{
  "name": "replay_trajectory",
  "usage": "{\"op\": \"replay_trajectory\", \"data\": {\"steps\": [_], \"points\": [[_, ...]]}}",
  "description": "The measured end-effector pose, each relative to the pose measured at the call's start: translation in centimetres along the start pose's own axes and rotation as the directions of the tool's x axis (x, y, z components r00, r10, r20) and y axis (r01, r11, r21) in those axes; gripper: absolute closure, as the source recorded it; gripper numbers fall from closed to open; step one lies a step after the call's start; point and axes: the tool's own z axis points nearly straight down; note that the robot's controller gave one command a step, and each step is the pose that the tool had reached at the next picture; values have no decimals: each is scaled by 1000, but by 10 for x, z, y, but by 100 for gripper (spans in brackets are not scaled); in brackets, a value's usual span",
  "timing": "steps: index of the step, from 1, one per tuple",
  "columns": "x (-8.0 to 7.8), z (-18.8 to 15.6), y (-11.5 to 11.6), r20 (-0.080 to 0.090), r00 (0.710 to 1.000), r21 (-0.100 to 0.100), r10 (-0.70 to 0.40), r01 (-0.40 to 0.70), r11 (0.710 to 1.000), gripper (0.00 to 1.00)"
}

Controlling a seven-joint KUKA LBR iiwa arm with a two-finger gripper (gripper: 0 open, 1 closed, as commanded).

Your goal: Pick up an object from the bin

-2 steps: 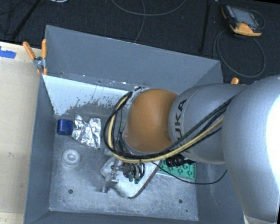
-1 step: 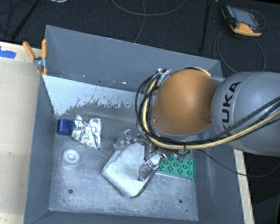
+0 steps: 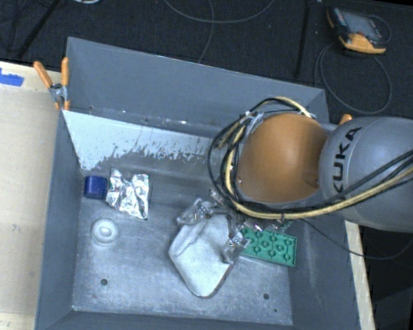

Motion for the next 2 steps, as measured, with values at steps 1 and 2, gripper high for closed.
{"op": "replay_trajectory", "data": {"steps": [1, 2], "points": [[0, 1, -1, 2, 1000, -2, 5, -5, 1000, 100], [7, -136, -6, -5, 1000, -6, -6, 6, 1000, 100]]}}
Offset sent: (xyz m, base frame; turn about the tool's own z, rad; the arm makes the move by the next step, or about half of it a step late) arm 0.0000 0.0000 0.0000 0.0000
